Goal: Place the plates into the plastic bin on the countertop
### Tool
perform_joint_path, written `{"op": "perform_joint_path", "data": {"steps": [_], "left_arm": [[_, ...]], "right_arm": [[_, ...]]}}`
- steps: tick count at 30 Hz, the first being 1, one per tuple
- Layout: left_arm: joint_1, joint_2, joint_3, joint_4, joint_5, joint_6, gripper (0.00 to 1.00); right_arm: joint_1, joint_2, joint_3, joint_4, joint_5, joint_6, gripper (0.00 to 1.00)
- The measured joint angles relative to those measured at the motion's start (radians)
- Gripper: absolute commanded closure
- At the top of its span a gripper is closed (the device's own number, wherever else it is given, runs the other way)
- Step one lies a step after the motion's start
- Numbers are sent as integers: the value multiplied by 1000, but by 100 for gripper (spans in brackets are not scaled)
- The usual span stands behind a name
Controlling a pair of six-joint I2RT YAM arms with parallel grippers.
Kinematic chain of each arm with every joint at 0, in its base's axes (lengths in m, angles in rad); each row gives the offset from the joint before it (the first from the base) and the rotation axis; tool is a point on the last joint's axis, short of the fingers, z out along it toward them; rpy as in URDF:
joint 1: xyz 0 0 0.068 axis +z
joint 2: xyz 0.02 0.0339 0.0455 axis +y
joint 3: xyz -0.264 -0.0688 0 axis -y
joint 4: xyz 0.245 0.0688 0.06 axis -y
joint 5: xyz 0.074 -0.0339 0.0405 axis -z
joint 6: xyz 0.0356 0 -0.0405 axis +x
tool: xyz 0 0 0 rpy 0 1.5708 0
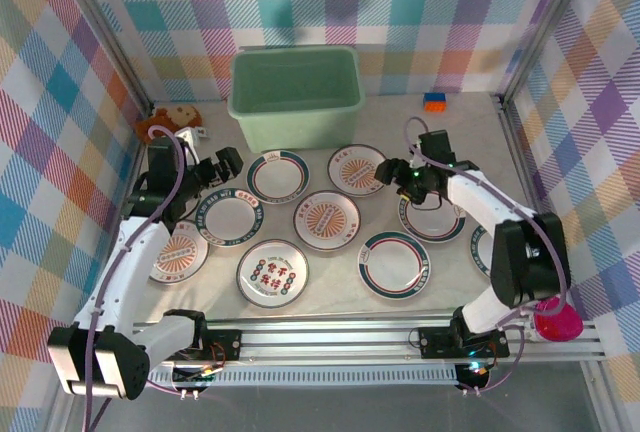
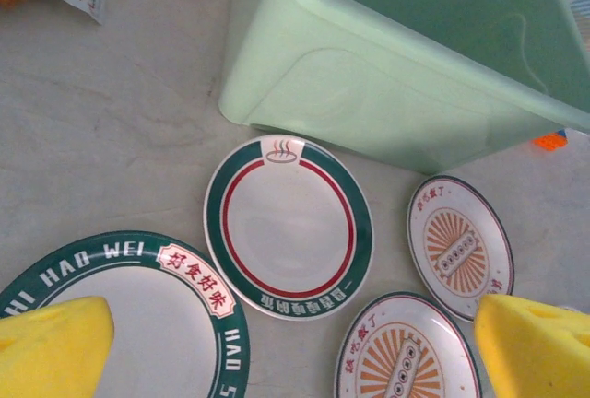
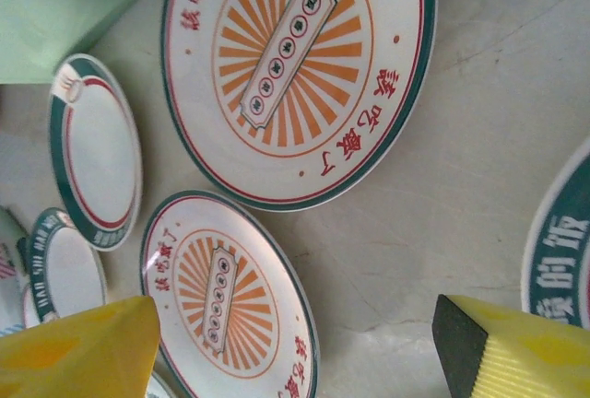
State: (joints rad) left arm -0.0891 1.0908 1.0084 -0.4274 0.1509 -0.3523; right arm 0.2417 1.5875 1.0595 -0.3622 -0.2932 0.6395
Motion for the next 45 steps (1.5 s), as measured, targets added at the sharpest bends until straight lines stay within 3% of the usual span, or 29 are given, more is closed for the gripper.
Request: {"op": "perform_joint_path", "data": {"steps": [10,29,36,45], "left_arm": [[0,4,30,-42,40,0,0],[0,-22,38,-118,42,5,0],[0,9,85,-145,42,9,0],[0,103,144,-147,31,28,0]], "right_arm": [[20,159,56,-13,65,80,25],[55,324,144,26,86,139,33],[58,354,180,32,105,176,41],[59,370,193,8,137,214,64]]}}
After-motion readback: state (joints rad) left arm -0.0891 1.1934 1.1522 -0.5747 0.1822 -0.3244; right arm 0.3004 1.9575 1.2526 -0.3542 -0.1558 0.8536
